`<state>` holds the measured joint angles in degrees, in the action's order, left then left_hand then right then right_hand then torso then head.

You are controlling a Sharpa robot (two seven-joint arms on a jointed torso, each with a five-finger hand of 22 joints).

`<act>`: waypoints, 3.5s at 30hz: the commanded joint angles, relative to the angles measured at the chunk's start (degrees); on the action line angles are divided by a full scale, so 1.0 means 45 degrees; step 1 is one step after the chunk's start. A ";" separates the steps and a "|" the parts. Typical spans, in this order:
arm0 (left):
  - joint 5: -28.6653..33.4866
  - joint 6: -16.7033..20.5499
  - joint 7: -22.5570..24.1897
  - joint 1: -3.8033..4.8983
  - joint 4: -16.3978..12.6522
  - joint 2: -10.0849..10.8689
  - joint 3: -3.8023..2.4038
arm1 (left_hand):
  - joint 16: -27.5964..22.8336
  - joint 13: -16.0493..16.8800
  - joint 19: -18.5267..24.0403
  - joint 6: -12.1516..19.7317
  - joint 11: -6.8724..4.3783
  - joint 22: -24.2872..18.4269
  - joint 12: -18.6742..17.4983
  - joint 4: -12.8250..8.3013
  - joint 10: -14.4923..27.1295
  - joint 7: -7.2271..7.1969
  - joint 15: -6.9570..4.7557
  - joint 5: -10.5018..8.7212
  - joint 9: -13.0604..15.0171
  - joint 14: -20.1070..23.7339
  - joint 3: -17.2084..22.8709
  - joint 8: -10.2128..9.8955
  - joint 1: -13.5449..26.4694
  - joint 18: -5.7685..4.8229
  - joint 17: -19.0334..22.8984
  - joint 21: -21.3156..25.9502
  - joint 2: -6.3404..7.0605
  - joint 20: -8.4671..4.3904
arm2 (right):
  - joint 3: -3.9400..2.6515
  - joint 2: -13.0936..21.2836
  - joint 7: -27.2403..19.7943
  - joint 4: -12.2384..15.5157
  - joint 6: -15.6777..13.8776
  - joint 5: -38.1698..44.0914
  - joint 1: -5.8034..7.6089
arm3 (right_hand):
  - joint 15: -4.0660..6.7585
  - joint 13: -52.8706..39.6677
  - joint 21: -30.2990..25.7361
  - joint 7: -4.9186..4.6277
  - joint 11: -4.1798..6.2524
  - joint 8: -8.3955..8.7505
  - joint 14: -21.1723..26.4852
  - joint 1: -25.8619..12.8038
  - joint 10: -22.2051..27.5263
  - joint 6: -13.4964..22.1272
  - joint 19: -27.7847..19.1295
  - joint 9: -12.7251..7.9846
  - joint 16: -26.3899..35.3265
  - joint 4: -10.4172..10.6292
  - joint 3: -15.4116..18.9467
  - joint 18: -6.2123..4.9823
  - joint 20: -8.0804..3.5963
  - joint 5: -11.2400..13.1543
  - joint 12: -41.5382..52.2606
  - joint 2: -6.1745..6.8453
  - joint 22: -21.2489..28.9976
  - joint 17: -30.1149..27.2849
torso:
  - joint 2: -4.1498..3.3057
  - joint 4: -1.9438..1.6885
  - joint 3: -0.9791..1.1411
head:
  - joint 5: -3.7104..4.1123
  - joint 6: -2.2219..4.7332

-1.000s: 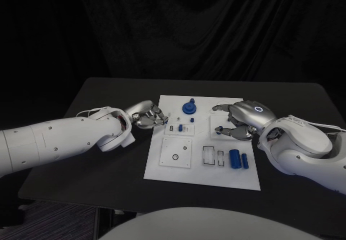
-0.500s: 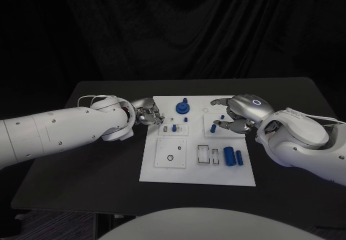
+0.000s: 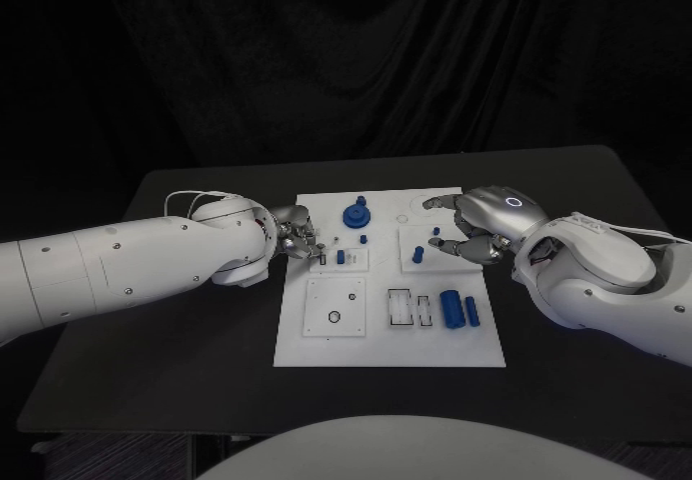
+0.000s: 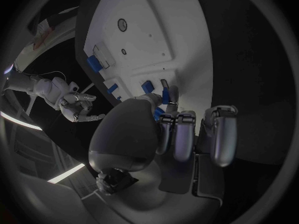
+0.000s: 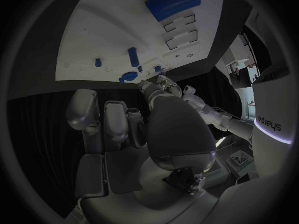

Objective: Assemble the parts on the task board

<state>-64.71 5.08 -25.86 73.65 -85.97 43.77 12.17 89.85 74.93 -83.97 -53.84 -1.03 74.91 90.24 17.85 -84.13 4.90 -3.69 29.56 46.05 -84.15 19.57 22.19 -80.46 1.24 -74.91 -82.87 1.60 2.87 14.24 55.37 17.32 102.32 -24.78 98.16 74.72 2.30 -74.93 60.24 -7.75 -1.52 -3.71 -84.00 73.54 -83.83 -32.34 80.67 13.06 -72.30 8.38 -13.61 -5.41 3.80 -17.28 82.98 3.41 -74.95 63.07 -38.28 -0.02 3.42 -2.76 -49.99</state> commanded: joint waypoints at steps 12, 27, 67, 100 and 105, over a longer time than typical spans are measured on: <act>-0.0075 0.0579 -0.0329 0.0015 -0.0357 -0.0004 -0.0007 | 0.0033 0.3349 -0.0190 -0.0470 -0.0106 0.2736 -0.0054 -0.1200 -0.1305 -0.0486 -0.0099 0.0107 0.0063 -0.1300 0.1238 0.0081 0.0280 0.0178 -0.3354 0.0028 -0.0014 -0.0100 | -0.0007 0.0026 0.0041 -0.0025 0.0156 -0.0217 0.0021 | 0.0060 -0.1477 -0.0413 0.0016 0.0005 -0.0058 0.0069 0.0120 0.0205 -0.0453 -0.0175 -0.0030 0.0225 0.0155 -0.0053 -0.0144 -0.0030 -0.0206 -0.0192 -0.0037 -0.1326 -0.0198 | 0.0014 0.0041 -0.0006 | 0.0033 -0.0001; -0.0075 0.0805 -0.0204 -0.0064 -0.0308 -0.0065 -0.0005 | 0.0033 0.3349 -0.0195 -0.0494 -0.0116 0.2734 -0.0054 -0.1259 -0.1305 -0.0498 -0.0111 0.0120 0.0098 -0.1300 0.1310 0.0093 0.0381 0.0179 -0.3354 0.0038 -0.0012 -0.0113 | -0.0006 0.0014 0.0128 -0.0051 0.0377 -0.0288 0.0011 | 0.0071 -0.1338 -0.0664 0.0042 0.0022 -0.0176 0.0101 0.0101 0.0295 -0.1062 -0.0215 0.0018 0.0386 0.0235 -0.0088 -0.0175 -0.0040 -0.0262 -0.0331 -0.0054 -0.1245 -0.0372 | 0.0019 0.0032 -0.0052 | -0.0042 -0.0001; -0.0565 0.1536 0.0253 -0.0611 -0.0174 -0.0028 -0.0003 | 0.0033 0.3349 -0.0184 -0.0450 -0.0164 0.2701 -0.0054 -0.1221 -0.1305 -0.0557 -0.0157 -0.0666 0.0473 -0.1300 0.1438 0.0148 0.1502 0.0201 -0.3354 0.0179 -0.0120 -0.0166 | -0.0007 -0.0013 0.0230 -0.0108 0.0642 -0.0292 -0.0016 | 0.0081 -0.1215 -0.0857 0.0060 0.0037 -0.0210 0.0135 0.0066 0.0384 -0.1273 -0.0258 0.0007 0.0509 0.0291 -0.0094 -0.0203 -0.0048 -0.0252 -0.0453 -0.0057 -0.1185 -0.0516 | 0.0043 -0.0041 -0.0082 | 0.0028 -0.0001; -0.0566 0.1200 0.0213 -0.0736 -0.0170 0.0003 -0.0003 | 0.0033 0.3349 -0.0185 -0.0605 -0.0205 0.2698 -0.0054 -0.0347 -0.1305 -0.0630 -0.0186 -0.2178 0.0609 -0.1300 0.0658 -0.0073 0.3092 0.0212 -0.3354 0.0298 0.0040 -0.0193 | -0.0007 0.0023 0.0296 -0.0126 0.0855 -0.0541 -0.0025 | 0.0086 -0.1142 -0.1009 0.0064 0.0041 -0.0205 0.0151 0.0018 0.0432 -0.1349 -0.0288 -0.0035 0.0573 0.0361 -0.0103 -0.0224 -0.0053 -0.0255 -0.0527 -0.0087 -0.1137 -0.0579 | 0.0057 -0.0022 -0.0056 | 0.0008 -0.0001; -0.0566 0.1198 0.0207 -0.0738 -0.0146 0.0000 -0.0003 | 0.0033 0.3349 -0.0181 -0.0645 -0.0194 0.2696 -0.0054 -0.0280 -0.1305 -0.0617 -0.0179 -0.2359 0.0606 -0.1300 0.0491 -0.0124 0.3350 0.0215 -0.3354 0.0317 -0.0016 -0.0193 | -0.0007 0.0021 0.0301 -0.0131 0.0888 -0.0551 -0.0025 | 0.0087 -0.1132 -0.1045 0.0066 0.0043 -0.0204 0.0153 0.0017 0.0439 -0.1368 -0.0297 -0.0039 0.0584 0.0368 -0.0109 -0.0229 -0.0054 -0.0264 -0.0538 -0.0096 -0.1126 -0.0590 | 0.0058 -0.0014 -0.0061 | -0.0030 -0.0001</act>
<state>-67.39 11.31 -25.49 70.52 -86.60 43.85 12.12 89.85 74.93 -83.96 -56.80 -1.62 74.91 90.25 16.47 -83.93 1.71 -4.09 19.13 48.88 -84.15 21.89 21.80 -65.89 1.24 -74.91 -81.76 1.40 2.46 14.23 55.46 17.75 101.72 -21.25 95.86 74.70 2.61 -74.92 55.76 -7.54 -1.34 -4.33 -83.69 73.53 -82.39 -38.06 79.65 12.96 -70.07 9.80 -14.07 -5.39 3.59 -18.10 80.93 3.41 -74.91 60.47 -38.01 -0.08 3.16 -2.82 -49.99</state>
